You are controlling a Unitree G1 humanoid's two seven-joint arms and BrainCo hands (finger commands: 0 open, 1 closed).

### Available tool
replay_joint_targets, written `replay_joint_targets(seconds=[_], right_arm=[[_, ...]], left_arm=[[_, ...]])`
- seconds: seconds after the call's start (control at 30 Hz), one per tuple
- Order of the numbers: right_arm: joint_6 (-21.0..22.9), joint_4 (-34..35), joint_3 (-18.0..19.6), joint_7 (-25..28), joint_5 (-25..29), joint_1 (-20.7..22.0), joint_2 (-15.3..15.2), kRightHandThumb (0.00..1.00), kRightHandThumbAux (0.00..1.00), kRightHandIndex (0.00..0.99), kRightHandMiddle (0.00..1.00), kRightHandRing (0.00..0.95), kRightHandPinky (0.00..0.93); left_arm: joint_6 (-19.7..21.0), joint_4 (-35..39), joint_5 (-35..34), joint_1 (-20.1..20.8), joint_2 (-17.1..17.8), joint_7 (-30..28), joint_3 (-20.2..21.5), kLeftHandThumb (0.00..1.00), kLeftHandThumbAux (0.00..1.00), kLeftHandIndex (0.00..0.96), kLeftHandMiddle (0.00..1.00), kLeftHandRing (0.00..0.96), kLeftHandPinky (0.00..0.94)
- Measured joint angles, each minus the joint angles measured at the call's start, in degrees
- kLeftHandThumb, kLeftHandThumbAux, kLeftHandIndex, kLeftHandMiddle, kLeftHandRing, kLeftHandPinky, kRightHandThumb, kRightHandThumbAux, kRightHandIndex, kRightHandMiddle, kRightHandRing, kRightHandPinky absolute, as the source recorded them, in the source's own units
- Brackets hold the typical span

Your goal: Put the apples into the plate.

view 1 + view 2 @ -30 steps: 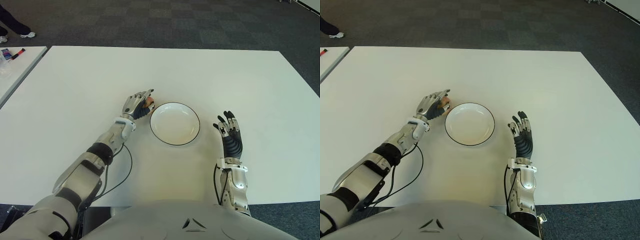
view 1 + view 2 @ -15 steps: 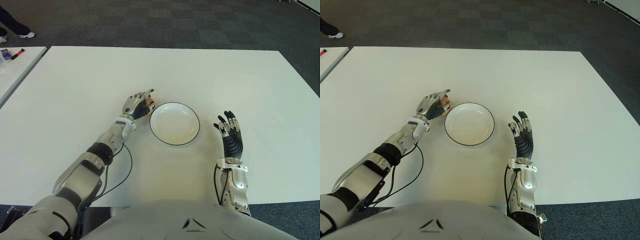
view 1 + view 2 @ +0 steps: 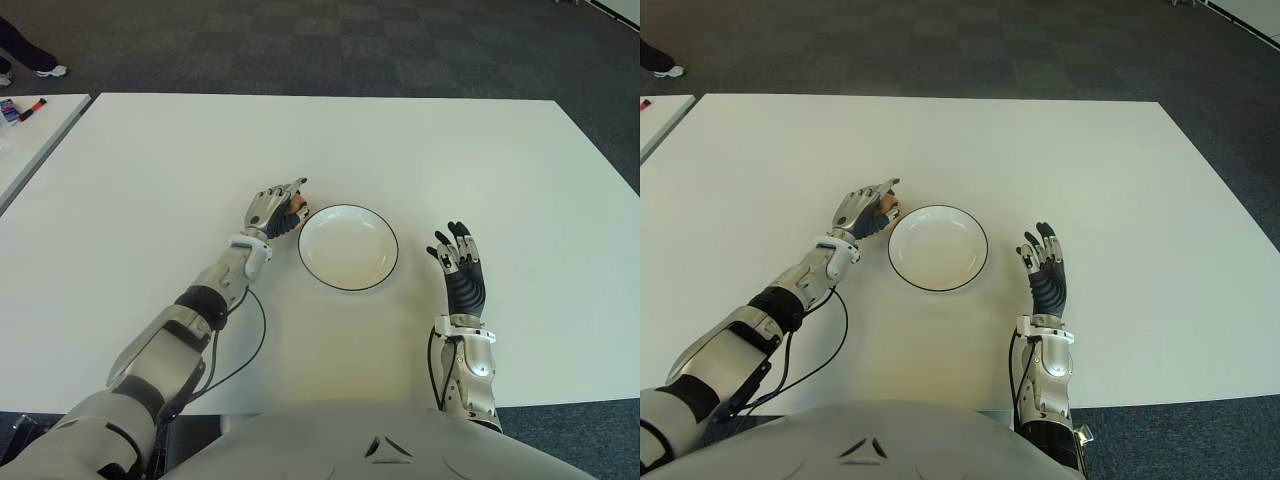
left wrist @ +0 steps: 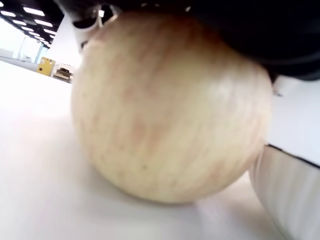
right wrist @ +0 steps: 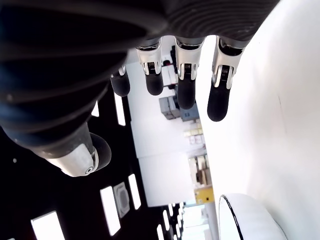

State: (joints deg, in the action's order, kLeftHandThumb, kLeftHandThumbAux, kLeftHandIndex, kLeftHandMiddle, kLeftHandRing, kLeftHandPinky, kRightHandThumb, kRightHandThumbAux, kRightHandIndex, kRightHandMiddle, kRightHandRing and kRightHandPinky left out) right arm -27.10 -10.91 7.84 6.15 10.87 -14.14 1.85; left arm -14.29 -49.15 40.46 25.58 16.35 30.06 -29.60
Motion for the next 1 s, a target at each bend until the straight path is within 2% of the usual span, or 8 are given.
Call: replay_joint_targets(seconds=[0.27, 0.57, 0.7, 1.0], right_arm=[[-0.40, -0.29, 0.01, 0.02, 0.20, 0.63, 0.01, 0.395, 0.618, 0.072, 0.075, 0.123, 0.250], [-0.40, -0.29, 0.02, 0.01, 0.26, 0.73, 0.01, 0.392, 0.617, 0.071, 0.073, 0.120, 0.246], [-0.41, -0.39, 0.02, -0.10, 0.05, 0.73, -0.02, 0.388, 0.607, 0.072, 0.071, 0.119, 0.245], [-0.58, -0.93, 0.16, 0.03, 0.26, 0.81, -0.07, 0.399, 0.600, 0.077, 0.078, 0.120, 0.247]], left_arm=[[1.04, 1.80, 0.58, -0.93, 0.03, 0.22, 0.00, 0.677, 0.398, 0.106, 0.376, 0.601, 0.698], [1.20, 2.08, 0.74, -1.61, 0.03, 1.86, 0.13, 0.691, 0.426, 0.183, 0.448, 0.617, 0.718], [0.90, 2.01, 0.80, -1.89, -0.13, 4.98, 0.31, 0.712, 0.444, 0.258, 0.512, 0.649, 0.744], [-2.66, 0.80, 0.78, -1.53, -0.96, 12.94, 1.61, 0.750, 0.459, 0.336, 0.577, 0.685, 0.754]])
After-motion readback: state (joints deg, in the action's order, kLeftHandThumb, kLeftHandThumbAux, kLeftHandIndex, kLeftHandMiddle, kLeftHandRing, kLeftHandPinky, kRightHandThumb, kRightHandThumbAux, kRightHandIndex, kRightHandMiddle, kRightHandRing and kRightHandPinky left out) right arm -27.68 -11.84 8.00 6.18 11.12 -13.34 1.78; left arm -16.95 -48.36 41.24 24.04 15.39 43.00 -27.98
